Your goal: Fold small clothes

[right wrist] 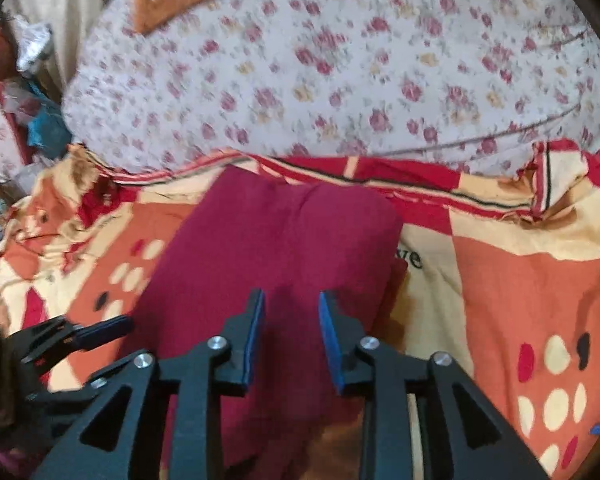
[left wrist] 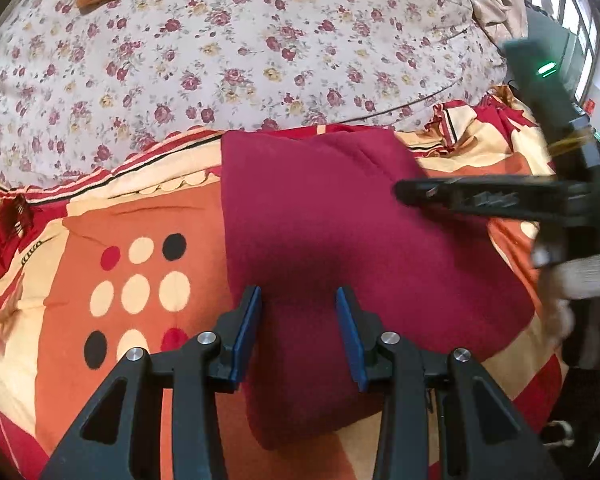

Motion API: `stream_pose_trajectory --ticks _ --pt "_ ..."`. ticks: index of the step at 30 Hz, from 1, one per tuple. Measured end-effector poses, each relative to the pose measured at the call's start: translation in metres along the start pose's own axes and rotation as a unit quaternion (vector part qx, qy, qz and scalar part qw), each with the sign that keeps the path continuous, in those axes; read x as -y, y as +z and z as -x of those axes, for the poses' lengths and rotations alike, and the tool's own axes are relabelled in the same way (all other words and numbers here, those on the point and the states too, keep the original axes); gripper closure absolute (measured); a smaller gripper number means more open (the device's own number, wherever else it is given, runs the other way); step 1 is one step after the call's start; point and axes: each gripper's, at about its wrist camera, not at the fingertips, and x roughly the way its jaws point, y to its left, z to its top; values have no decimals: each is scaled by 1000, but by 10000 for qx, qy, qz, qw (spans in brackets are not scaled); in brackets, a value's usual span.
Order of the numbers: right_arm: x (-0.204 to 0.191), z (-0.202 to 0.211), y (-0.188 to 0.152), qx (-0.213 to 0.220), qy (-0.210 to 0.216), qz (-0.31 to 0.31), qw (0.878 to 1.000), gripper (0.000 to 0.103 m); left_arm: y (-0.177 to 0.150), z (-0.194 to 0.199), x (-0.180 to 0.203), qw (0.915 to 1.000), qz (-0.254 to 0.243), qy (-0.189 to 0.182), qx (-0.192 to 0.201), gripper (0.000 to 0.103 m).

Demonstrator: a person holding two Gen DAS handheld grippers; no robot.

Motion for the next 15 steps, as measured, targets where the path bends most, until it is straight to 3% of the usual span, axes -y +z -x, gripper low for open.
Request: stream_pose_trajectory --ticks 5,12,15 --pt "13 -18 -5 21 56 -244 9997 74 2 -1 5 9999 -119 47 -15 85" --pt "7 27 -15 219 250 -232 9992 72 -1 -2 0 10000 26 -21 11 85" --pt "6 27 -31 32 126 -132 9998 68 -1 -2 -1 9999 96 -63 5 85"
